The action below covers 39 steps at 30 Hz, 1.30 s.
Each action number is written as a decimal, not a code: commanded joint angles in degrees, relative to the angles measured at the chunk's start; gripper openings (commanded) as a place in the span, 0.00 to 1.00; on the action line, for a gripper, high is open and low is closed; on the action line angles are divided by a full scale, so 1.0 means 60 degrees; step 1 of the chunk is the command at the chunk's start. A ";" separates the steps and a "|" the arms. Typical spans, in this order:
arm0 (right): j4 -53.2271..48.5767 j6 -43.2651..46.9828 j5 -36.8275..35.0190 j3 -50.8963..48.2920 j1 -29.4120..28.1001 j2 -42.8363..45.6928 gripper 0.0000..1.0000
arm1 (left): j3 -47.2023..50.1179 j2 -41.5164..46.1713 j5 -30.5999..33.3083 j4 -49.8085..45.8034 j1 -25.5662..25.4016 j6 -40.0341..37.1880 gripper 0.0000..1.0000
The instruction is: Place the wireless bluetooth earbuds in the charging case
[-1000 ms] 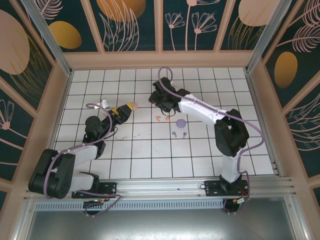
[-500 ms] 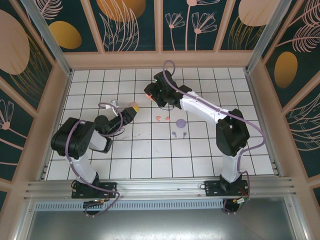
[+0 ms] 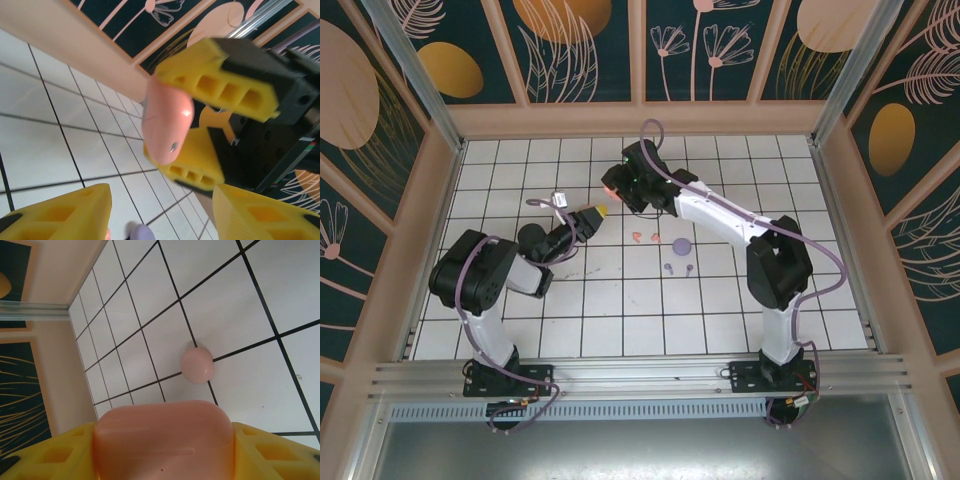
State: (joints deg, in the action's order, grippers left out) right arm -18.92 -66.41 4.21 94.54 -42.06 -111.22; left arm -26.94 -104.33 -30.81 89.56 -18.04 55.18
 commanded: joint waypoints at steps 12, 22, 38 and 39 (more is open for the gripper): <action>-0.0026 -0.0082 0.0119 0.0614 -0.0342 -0.0288 0.34 | -0.0905 0.0749 0.0546 -0.1640 -0.0151 -0.2059 0.55; -0.0041 -0.0093 0.0120 0.0627 -0.0427 -0.0290 0.34 | -0.0880 0.0510 0.0717 -0.1670 -0.0142 -0.2194 0.54; 0.0091 -0.0211 0.0222 0.0664 -0.0576 -0.0309 0.33 | -0.1252 0.0170 0.0722 -0.1323 -0.0144 -0.1940 0.37; 0.0106 -0.0225 0.0222 0.0664 -0.0577 -0.0302 0.33 | -0.1263 0.0134 0.0705 -0.1256 -0.0142 -0.1898 0.35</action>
State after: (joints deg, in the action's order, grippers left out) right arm -19.05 -66.87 4.60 96.40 -45.01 -112.46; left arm -33.10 -102.19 -26.57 79.50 -18.57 43.42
